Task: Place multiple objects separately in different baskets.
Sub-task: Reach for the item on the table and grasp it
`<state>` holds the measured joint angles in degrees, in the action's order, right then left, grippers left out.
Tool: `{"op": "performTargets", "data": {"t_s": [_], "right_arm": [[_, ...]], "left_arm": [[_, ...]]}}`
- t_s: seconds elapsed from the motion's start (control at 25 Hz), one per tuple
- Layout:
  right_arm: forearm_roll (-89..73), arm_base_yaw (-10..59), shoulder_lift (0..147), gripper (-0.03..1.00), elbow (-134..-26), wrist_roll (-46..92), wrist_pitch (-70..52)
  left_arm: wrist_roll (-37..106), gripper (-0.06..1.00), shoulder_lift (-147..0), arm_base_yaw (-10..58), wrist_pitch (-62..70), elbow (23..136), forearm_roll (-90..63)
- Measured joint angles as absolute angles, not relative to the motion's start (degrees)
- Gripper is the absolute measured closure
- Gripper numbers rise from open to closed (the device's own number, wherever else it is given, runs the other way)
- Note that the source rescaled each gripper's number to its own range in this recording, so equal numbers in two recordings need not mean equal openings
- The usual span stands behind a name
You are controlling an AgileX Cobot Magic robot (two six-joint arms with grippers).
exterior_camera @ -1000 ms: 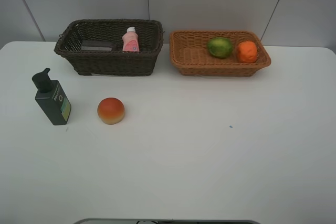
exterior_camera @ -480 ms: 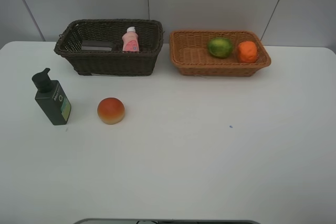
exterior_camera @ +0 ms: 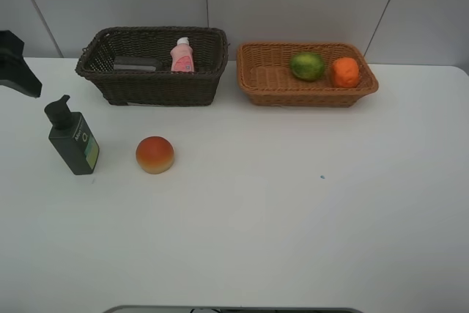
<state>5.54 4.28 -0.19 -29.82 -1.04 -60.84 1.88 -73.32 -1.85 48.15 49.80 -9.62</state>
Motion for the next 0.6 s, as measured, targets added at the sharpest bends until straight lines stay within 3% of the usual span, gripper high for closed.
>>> {"op": "performTargets", "data": {"t_s": [0.6], "right_arm": [[5.5,4.3,-0.2,0.21,-29.8,-1.0,-60.8]], "left_arm": [[-3.0,0.05,-81.7,-1.8,43.4,50.1,-10.1]]}}
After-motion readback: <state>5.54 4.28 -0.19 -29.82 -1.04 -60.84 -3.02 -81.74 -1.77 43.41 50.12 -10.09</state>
